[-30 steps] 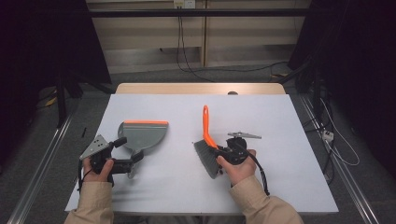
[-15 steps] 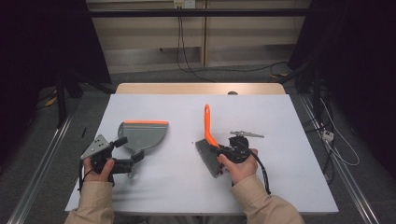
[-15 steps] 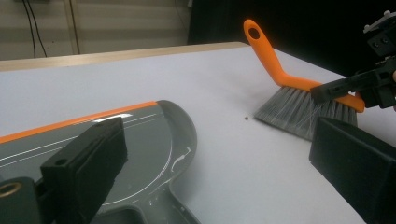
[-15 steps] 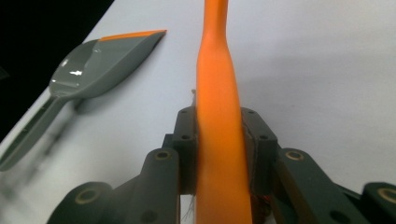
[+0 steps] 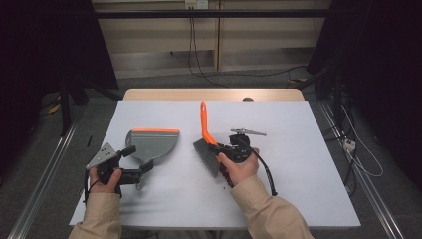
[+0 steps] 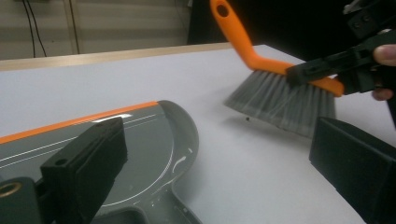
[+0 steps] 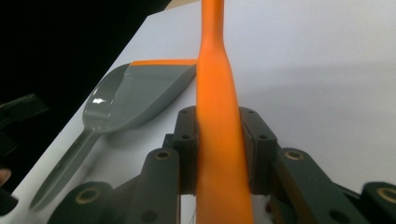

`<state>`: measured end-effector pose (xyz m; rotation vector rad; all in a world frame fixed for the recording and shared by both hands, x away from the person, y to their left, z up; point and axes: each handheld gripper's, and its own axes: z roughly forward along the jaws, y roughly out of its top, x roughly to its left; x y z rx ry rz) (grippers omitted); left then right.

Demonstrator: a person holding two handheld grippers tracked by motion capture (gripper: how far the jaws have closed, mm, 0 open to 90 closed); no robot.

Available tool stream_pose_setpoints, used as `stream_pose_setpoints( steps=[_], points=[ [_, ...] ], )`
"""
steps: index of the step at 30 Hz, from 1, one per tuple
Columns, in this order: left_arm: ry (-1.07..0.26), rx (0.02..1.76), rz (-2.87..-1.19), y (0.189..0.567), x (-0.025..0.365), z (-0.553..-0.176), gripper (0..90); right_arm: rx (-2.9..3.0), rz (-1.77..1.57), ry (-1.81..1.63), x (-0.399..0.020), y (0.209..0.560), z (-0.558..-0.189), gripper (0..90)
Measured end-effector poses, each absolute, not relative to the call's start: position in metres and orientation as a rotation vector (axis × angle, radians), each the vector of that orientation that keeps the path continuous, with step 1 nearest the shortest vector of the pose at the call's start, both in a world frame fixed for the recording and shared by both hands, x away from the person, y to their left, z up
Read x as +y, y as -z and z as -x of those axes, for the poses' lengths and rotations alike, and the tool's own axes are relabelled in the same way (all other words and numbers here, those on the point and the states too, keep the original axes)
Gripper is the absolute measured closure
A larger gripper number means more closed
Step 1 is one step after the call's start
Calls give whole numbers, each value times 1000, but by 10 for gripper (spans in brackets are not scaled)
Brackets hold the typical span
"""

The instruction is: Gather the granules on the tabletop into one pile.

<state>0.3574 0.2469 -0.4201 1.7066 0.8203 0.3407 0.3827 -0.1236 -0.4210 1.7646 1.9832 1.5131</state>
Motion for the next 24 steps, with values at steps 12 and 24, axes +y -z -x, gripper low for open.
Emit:
stream_pose_setpoints(
  steps=[12, 24],
  points=[
    [-347, 817, -1709, 420, 247, -357, 40, 1976, -1852, -1395, -133, 438, -385, 713],
    [-346, 811, -1722, 420, 243, -357, 40, 1930, -1899, -1450, -164, 437, -367, 714]
  ],
)
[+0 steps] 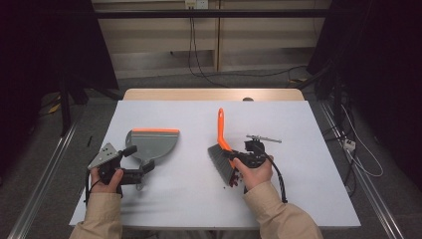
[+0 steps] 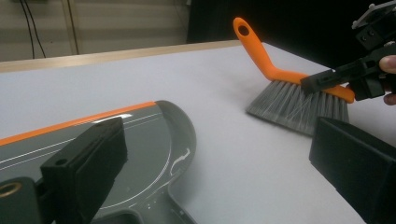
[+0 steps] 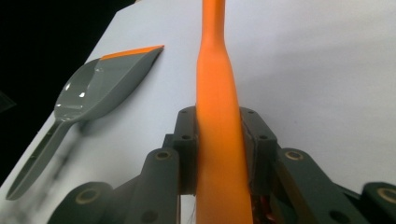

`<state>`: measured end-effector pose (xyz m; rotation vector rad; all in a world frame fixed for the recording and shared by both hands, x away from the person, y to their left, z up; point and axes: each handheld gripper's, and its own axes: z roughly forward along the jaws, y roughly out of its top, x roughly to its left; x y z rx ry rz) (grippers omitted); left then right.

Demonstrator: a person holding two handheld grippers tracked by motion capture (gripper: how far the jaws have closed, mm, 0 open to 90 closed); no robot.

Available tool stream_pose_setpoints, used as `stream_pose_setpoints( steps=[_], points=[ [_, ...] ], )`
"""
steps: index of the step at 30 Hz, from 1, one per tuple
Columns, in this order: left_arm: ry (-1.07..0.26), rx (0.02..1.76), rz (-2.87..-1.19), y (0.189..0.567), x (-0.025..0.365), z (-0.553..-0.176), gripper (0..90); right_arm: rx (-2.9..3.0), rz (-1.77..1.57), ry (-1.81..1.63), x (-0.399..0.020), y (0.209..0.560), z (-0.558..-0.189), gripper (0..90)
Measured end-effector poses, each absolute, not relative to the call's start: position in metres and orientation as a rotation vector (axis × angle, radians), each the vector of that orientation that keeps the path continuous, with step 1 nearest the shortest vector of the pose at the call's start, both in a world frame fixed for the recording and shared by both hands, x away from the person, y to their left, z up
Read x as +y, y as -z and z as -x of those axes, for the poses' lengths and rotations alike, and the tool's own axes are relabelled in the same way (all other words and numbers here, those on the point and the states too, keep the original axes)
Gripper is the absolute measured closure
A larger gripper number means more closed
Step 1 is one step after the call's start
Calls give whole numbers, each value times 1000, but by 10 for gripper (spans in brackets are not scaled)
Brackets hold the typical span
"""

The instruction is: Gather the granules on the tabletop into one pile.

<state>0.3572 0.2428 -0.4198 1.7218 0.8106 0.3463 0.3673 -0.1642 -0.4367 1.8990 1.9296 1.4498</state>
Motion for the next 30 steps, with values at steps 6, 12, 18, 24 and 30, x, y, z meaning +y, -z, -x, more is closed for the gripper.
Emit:
stream_pose_setpoints(
  steps=[6, 12, 18, 24, 30],
  points=[
    [-343, 810, -1724, 421, 243, -358, 40, 1973, -1837, -1529, -159, 426, -361, 715],
    [-341, 811, -1724, 421, 243, -358, 40, 2118, -1745, -1608, -155, 431, -346, 714],
    [-341, 811, -1727, 421, 242, -358, 39, 2253, -1576, -1585, -167, 442, -349, 714],
    [-339, 813, -1732, 422, 242, -359, 40, 2328, -1380, -1551, -177, 438, -366, 714],
    [-339, 816, -1727, 422, 243, -359, 40, 2337, -1365, -1635, -172, 433, -370, 714]
  ],
)
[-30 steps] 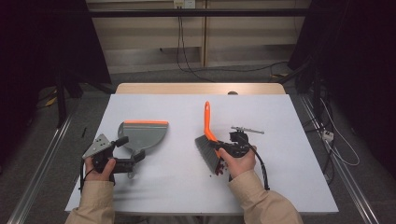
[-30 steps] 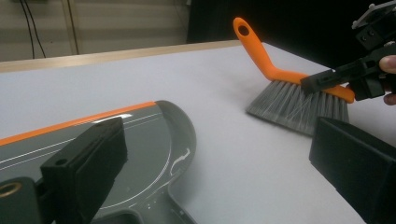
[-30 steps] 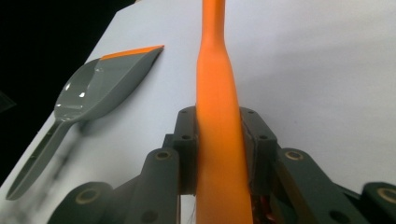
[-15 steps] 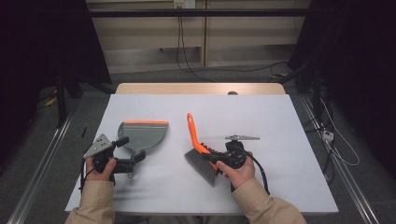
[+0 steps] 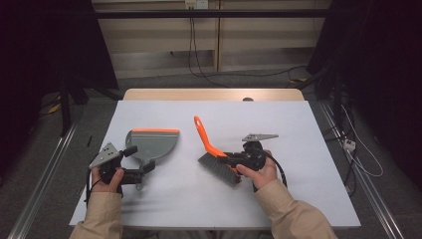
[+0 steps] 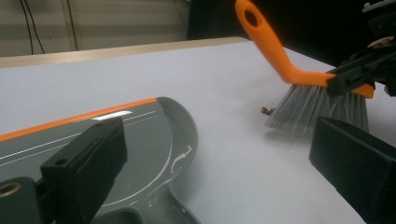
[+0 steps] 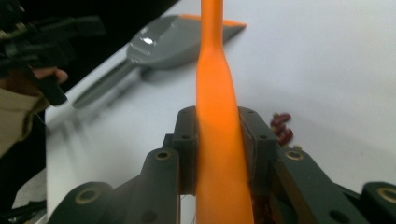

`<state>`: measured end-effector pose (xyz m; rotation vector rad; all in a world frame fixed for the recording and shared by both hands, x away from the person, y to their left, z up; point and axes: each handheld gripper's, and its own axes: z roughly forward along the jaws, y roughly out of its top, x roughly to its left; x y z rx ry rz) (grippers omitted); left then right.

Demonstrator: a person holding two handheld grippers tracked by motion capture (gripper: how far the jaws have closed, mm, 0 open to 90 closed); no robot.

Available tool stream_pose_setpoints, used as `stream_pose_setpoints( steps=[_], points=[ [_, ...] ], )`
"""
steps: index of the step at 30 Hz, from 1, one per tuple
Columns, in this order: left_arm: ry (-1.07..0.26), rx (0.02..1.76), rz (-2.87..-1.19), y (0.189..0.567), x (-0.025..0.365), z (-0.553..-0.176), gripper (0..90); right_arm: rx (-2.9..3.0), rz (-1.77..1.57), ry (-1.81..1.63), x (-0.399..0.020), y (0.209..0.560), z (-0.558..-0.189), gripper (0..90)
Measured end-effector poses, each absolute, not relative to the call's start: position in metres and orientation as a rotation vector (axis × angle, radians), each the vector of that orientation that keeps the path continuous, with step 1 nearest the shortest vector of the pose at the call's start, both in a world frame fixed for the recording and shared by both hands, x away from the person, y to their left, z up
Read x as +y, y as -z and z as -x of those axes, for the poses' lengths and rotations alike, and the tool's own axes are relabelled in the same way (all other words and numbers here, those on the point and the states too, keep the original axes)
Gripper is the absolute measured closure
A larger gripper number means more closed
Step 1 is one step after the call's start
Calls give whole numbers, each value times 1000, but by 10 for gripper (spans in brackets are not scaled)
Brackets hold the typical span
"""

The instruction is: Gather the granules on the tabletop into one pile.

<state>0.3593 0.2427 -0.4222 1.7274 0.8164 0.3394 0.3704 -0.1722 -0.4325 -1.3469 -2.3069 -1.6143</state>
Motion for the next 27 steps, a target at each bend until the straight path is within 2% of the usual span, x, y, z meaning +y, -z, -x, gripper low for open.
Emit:
stream_pose_setpoints(
  steps=[12, 20, 27],
  points=[
    [-336, 816, -1726, 422, 243, -359, 39, -2492, 1236, 1757, -194, 397, -405, 714],
    [-339, 822, -1728, 423, 244, -360, 39, -2678, 1157, 1697, -201, 417, -436, 714],
    [-343, 831, -1723, 423, 245, -360, 40, -2772, 1103, 1603, -194, 430, -444, 714]
  ],
)
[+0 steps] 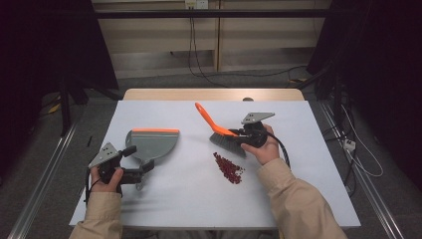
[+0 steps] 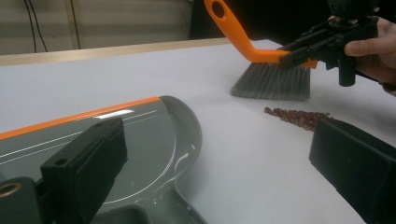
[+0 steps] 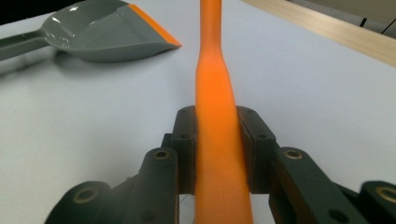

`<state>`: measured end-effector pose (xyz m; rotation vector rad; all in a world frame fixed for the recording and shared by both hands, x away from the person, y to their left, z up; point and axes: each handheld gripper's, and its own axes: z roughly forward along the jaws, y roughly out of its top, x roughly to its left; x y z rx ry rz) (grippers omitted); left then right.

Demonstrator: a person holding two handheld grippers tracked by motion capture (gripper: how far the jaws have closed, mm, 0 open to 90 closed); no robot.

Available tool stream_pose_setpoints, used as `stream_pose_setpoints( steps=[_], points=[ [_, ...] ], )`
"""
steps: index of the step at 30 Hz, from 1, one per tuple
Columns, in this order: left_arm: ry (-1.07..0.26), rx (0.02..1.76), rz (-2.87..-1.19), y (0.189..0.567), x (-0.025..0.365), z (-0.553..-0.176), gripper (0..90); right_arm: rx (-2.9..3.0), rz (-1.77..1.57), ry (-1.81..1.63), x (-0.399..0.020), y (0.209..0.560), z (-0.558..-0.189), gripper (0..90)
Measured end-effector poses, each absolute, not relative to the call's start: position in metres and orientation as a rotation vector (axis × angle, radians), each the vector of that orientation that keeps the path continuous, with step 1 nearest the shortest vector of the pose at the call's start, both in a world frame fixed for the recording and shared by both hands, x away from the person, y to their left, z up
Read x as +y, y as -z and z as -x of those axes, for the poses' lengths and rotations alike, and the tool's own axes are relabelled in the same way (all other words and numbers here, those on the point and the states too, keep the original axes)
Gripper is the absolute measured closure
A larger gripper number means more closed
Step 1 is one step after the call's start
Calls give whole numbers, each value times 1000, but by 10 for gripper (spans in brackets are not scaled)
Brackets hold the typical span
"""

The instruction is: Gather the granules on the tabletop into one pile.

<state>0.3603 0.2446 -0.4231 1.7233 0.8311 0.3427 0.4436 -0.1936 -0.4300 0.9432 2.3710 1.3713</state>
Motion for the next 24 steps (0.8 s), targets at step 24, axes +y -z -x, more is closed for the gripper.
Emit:
stream_pose_setpoints(
  steps=[24],
  points=[
    [-341, 828, -1736, 424, 243, -361, 39, 2549, -1226, -1139, -183, 413, -452, 705]
  ],
)
